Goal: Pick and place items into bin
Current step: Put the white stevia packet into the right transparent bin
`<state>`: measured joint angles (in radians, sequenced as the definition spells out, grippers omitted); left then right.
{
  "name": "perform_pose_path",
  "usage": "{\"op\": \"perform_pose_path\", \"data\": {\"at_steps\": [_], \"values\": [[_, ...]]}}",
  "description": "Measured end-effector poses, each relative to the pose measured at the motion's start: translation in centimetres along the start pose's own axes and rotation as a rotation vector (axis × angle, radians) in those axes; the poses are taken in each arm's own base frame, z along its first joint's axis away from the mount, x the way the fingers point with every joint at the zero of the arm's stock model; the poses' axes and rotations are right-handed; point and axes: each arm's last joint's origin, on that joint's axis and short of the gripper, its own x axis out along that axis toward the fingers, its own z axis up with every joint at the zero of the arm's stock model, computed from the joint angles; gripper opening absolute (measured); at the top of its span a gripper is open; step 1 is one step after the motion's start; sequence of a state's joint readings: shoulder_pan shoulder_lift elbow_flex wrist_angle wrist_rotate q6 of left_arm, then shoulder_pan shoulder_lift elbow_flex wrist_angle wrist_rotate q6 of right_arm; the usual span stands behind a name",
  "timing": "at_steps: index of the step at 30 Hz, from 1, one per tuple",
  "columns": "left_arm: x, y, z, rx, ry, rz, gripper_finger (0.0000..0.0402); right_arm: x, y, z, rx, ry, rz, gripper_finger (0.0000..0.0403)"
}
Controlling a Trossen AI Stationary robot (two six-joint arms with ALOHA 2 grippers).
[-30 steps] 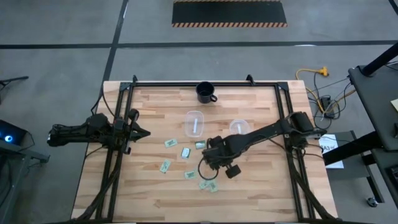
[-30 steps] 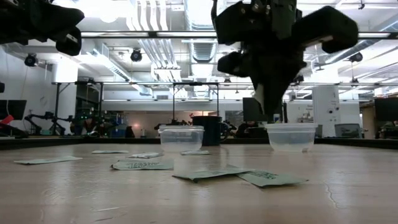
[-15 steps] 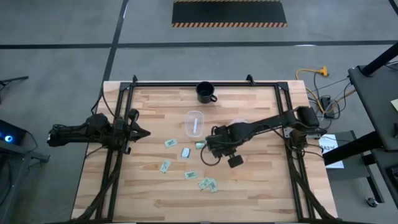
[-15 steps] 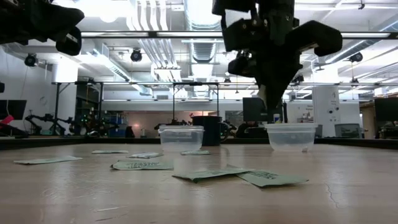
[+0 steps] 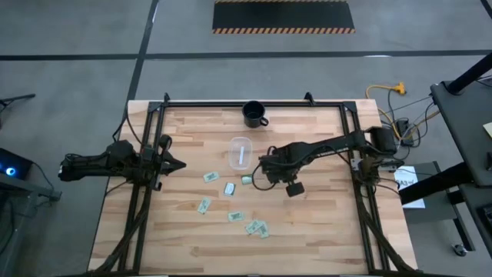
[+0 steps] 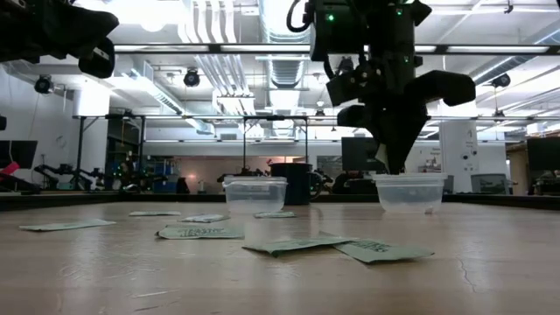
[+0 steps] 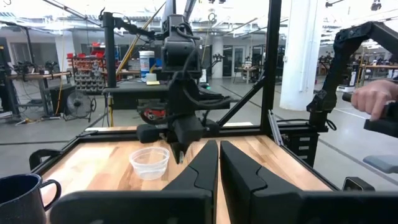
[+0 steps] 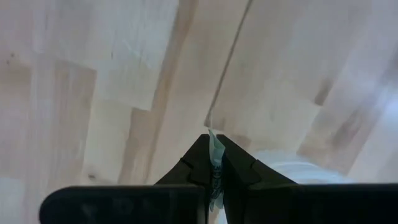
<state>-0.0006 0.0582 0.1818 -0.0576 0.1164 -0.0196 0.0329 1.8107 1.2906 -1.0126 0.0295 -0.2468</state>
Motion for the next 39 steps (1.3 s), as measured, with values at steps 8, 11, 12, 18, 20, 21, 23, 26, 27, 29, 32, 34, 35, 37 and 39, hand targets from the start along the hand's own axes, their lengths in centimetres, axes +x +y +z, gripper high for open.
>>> {"op": "perform_pose_path", "data": {"at_steps": [8,11,12,18,20,21,23,26,27,29,32,34,35,37,39], "values": [[0.0,0.0,0.0,0.000,0.000,0.000,0.0000,-2.3,-1.4,-2.8,0.074,-0.050,-0.088,0.0008],[0.0,0.0,0.0,0.000,0.000,0.000,0.0000,-3.1,-1.8,-4.0,0.114,-0.074,-0.109,0.0008],[0.0,0.0,0.0,0.000,0.000,0.000,0.0000,-3.4,-2.0,-4.4,0.126,-0.086,-0.115,0.0008],[0.0,0.0,0.0,0.000,0.000,0.000,0.0000,-4.0,-2.4,-6.4,0.170,-0.148,-0.137,0.0008],[0.0,0.0,0.0,0.000,-0.001,0.000,0.0000,-3.9,-2.5,-7.0,0.183,-0.152,-0.142,0.0008],[0.0,0.0,0.0,0.000,-0.001,0.000,0.0000,-3.8,-2.6,-7.3,0.189,-0.147,-0.142,0.0008],[0.0,0.0,0.0,0.000,0.000,0.000,0.0000,-3.5,-2.6,-7.6,0.197,-0.140,-0.142,0.0008],[0.0,0.0,0.0,0.000,0.000,0.000,0.0000,-2.9,-2.9,-8.1,0.210,-0.121,-0.138,0.0008],[0.0,0.0,0.0,0.000,0.000,0.000,0.0000,-2.7,-2.9,-8.2,0.214,-0.117,-0.137,0.0008],[0.0,0.0,0.0,0.000,-0.001,0.000,0.0000,-2.2,-3.0,-8.5,0.221,-0.109,-0.136,0.0008],[0.0,0.0,0.0,0.000,-0.001,0.000,0.0000,-1.8,-3.1,-8.8,0.228,-0.095,-0.132,0.0009],[0.0,0.0,0.0,0.000,-0.001,0.000,0.0000,-1.7,-3.1,-8.9,0.229,-0.091,-0.131,0.0012],[0.0,0.0,0.0,0.000,-0.001,0.000,0.0000,-1.6,-3.1,-8.9,0.228,-0.089,-0.130,0.0015],[0.0,0.0,0.0,0.000,-0.001,0.000,0.0000,-1.6,-3.1,-8.9,0.228,-0.088,-0.130,0.0021],[0.0,0.0,0.0,0.000,0.000,0.000,0.0000,-1.6,-3.1,-8.9,0.227,-0.088,-0.130,0.0027]]}}
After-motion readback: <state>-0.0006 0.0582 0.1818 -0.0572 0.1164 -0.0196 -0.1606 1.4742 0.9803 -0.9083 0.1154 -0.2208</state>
